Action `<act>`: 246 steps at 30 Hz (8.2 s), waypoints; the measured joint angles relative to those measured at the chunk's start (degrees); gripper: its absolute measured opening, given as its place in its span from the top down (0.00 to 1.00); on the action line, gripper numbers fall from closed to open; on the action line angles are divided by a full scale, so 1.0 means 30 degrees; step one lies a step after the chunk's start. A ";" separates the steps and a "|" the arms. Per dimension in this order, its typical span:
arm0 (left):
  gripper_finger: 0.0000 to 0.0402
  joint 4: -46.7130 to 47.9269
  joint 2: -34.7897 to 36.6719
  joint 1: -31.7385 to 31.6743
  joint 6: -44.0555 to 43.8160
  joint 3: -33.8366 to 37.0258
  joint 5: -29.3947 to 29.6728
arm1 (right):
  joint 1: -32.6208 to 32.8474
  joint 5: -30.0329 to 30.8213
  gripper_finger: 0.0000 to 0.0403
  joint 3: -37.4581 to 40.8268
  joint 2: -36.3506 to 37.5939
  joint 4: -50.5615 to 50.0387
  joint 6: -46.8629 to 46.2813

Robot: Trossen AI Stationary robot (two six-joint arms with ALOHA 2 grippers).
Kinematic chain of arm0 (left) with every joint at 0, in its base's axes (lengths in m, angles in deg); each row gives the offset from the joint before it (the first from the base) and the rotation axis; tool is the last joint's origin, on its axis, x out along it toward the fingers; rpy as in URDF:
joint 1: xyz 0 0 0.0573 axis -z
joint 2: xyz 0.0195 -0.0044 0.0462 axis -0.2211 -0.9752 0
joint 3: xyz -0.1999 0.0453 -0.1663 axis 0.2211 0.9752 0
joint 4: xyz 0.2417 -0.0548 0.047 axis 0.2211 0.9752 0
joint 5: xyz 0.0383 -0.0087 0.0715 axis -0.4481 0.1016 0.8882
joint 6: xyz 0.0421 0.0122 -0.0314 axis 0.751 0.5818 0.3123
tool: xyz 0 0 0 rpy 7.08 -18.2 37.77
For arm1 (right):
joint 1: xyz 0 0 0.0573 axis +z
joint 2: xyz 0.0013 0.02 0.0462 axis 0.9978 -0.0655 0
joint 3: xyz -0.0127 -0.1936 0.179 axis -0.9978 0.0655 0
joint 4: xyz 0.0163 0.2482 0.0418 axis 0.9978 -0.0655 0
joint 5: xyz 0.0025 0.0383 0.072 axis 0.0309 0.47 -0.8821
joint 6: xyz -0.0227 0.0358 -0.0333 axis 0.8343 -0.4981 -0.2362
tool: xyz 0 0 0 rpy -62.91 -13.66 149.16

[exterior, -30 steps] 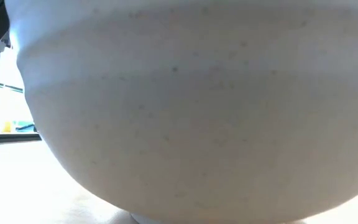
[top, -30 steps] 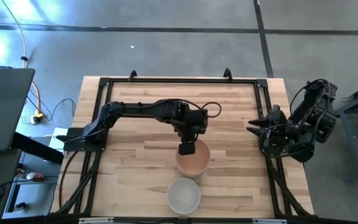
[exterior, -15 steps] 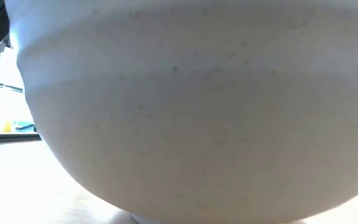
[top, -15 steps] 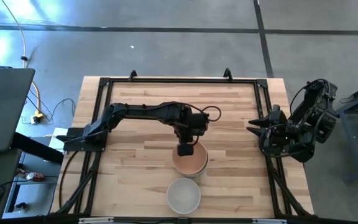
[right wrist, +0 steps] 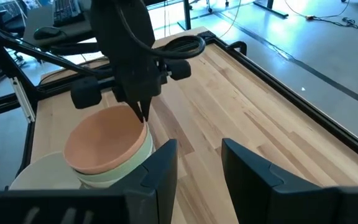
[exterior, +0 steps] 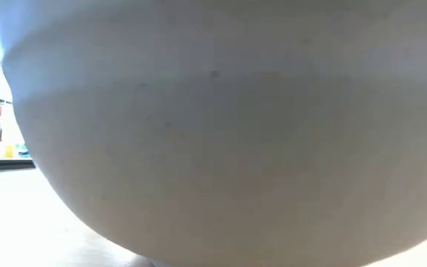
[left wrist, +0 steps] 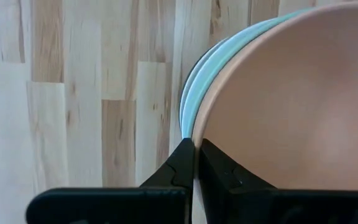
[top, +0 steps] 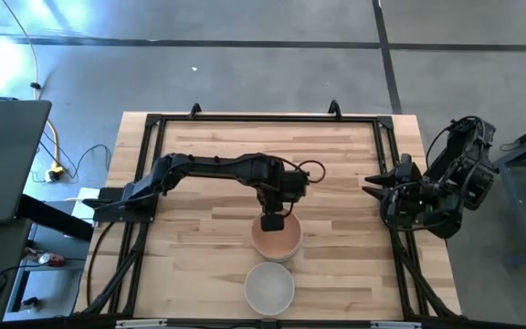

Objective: Nest bowls inside each other
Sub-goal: Stack the light orange bowl on top of the light blue bowl, then stack the white bowl on top of the light orange bowl

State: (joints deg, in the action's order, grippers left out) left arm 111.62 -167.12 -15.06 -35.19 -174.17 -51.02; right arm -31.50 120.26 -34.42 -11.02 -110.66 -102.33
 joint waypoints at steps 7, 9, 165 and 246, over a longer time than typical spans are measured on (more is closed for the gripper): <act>1.00 0.0675 -0.0036 -0.0333 0.0013 0.0000 0.0488 | -0.0001 -0.0007 0.71 0.0000 -0.0007 -0.0006 -0.0079; 1.00 0.0642 -0.0036 -0.0405 -0.0002 0.0000 0.0589 | 0.0002 -0.0011 0.71 0.0000 -0.0007 0.0001 -0.0079; 0.65 0.2923 1.5263 0.5829 -0.1699 -0.0903 1.3413 | -0.5881 -1.9343 0.71 -0.5304 -1.9227 1.2350 -1.4673; 0.65 0.2925 1.5242 0.6557 -0.1483 -0.0903 1.2331 | -0.6766 -2.0792 1.00 -1.8268 -2.1136 -0.3440 -1.3286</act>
State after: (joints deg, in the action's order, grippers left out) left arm 120.40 -121.40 4.61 -39.63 -176.88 -14.03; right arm -51.80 57.89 -89.23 -74.43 -120.98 -142.18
